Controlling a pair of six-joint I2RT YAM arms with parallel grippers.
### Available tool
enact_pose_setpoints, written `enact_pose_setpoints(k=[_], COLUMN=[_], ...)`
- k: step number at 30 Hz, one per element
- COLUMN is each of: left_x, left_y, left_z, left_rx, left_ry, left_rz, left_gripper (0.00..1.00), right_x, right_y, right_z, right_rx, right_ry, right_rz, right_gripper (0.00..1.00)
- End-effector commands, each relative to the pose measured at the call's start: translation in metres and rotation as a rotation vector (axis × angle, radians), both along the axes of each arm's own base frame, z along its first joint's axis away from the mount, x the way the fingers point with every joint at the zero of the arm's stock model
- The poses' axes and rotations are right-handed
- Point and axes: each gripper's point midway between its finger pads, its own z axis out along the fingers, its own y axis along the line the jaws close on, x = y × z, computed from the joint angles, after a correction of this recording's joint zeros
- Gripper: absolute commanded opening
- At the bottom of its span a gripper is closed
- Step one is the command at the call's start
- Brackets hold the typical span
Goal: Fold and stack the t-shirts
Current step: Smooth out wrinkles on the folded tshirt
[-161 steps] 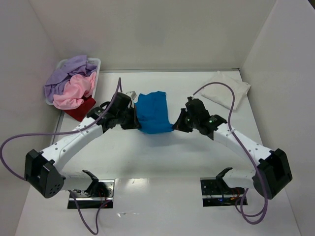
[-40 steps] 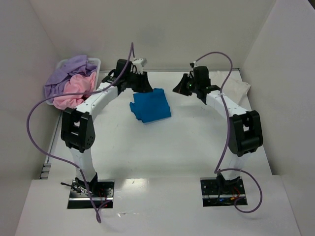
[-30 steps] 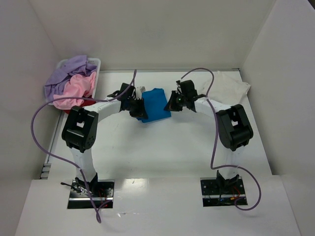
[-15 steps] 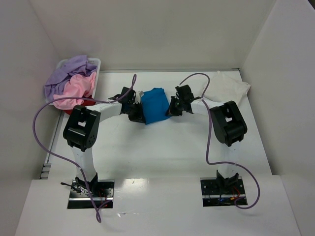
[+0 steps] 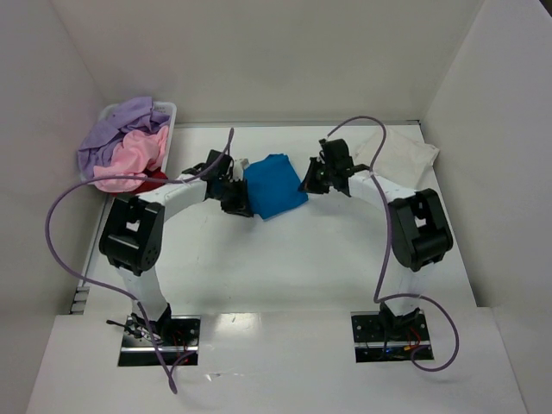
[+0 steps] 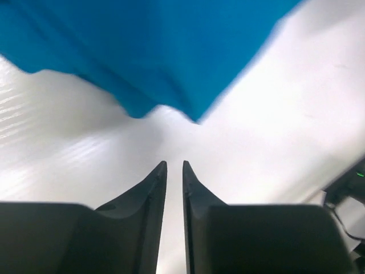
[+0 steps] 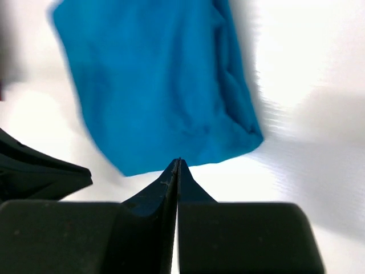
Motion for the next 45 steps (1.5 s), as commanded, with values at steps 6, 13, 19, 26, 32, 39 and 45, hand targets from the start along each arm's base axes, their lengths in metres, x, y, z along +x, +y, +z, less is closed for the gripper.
enact_pose_setpoints(k=[6, 13, 19, 26, 32, 39, 45], left_x=[0.023, 0.042, 0.043, 0.026, 0.012, 0.005, 0.013], left_y=[-0.037, -0.053, -0.053, -0.038, -0.031, -0.040, -0.048], left_z=[0.116, 0.065, 0.007, -0.029, -0.031, 0.006, 0.064], left_rx=[-0.257, -0.251, -0.189, -0.075, -0.048, -0.130, -0.202], left_ry=[-0.286, -0.205, -0.098, 0.016, 0.053, -0.007, -0.149], left_rz=[-0.138, -0.127, -0.092, -0.059, -0.070, -0.143, -0.170], left_gripper=[0.33, 0.32, 0.26, 0.25, 0.25, 0.48, 0.92], right_x=[0.031, 0.041, 0.042, 0.042, 0.039, 0.029, 0.026], right_y=[-0.010, -0.011, -0.010, -0.026, -0.033, -0.034, -0.036], right_z=[0.061, 0.009, -0.026, -0.044, -0.038, 0.003, 0.083], right_rx=[0.036, 0.015, -0.016, -0.083, -0.089, -0.059, 0.005], right_ry=[-0.152, -0.069, -0.014, 0.016, 0.012, -0.037, -0.194], right_rz=[-0.028, -0.032, -0.006, -0.040, -0.055, -0.057, -0.055], right_gripper=[0.03, 0.03, 0.03, 0.03, 0.03, 0.06, 0.27])
